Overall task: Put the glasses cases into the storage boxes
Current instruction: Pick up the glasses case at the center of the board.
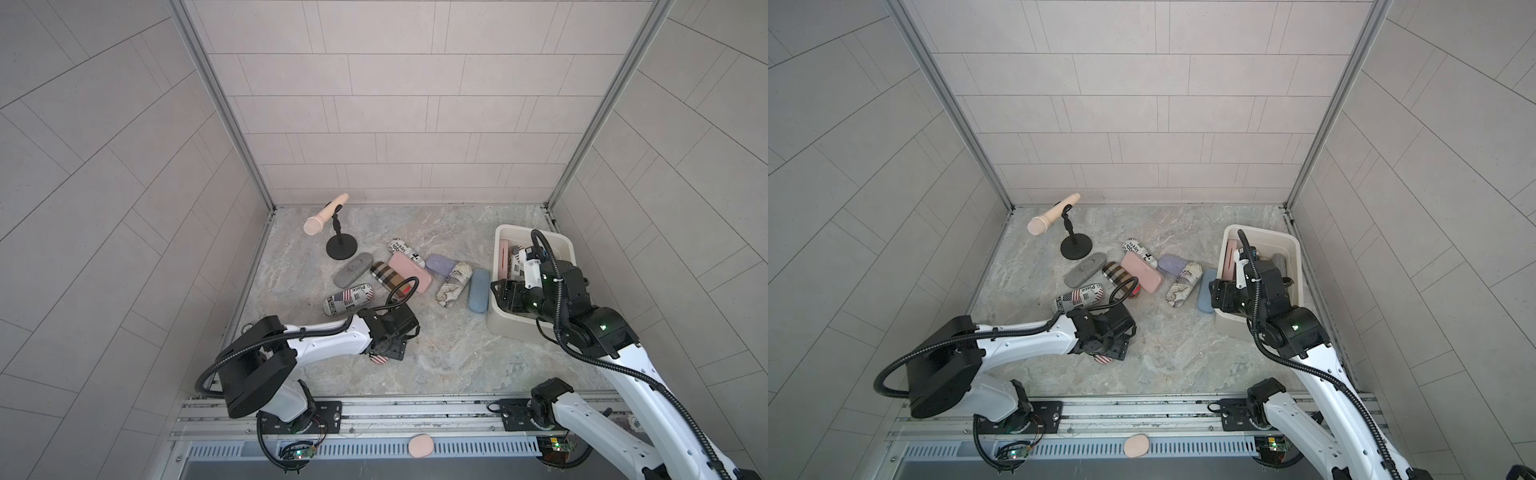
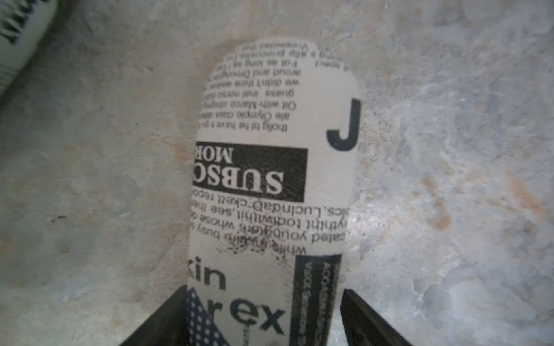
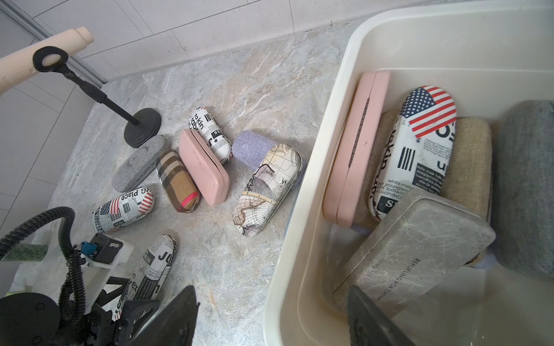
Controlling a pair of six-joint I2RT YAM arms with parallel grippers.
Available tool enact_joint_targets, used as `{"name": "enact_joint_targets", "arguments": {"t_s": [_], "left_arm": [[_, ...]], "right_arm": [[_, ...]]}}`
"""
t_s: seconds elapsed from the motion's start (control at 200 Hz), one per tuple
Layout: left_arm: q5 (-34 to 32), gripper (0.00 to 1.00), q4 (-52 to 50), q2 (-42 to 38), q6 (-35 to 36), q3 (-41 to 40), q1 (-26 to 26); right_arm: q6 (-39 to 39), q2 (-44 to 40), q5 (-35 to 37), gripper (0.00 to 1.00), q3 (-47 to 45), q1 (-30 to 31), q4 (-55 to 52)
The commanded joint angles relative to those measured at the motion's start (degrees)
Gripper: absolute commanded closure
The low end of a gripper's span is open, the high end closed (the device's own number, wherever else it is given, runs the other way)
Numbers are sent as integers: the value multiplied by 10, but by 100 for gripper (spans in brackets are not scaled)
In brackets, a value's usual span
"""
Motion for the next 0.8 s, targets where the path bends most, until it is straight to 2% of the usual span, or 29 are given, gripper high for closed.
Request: {"name": "enact_joint_targets", "arguments": {"t_s": [0.0,0.07,0.19,0.34,0.415,0.5,0.635,0.79], "left_arm": [[4,21,7,25,-24,7,-2],[-10,34,7,21,-31,5,-2],[-25,45,1,-5,-33,12,-2],[-39,47,-9,-54,3,57,-2],[-37,49,-3,-69,57,99,-2],[-60,52,14,-75,67,152,1],[-53,52,6,-36,118,279,21],[-1,52,27,7,168,352,66]], "right_arm": [[-2,0,14,21,12,3,-4],[1,0,13,21,12,3,-3],[2,-1,11,22,12,4,-2],[6,1,-1,24,13,5,10],[10,6,-1,25,14,5,22],[29,2,29,25,23,5,28],[22,-11,45,22,14,5,91],[17,44,54,21,56,5,60]]}}
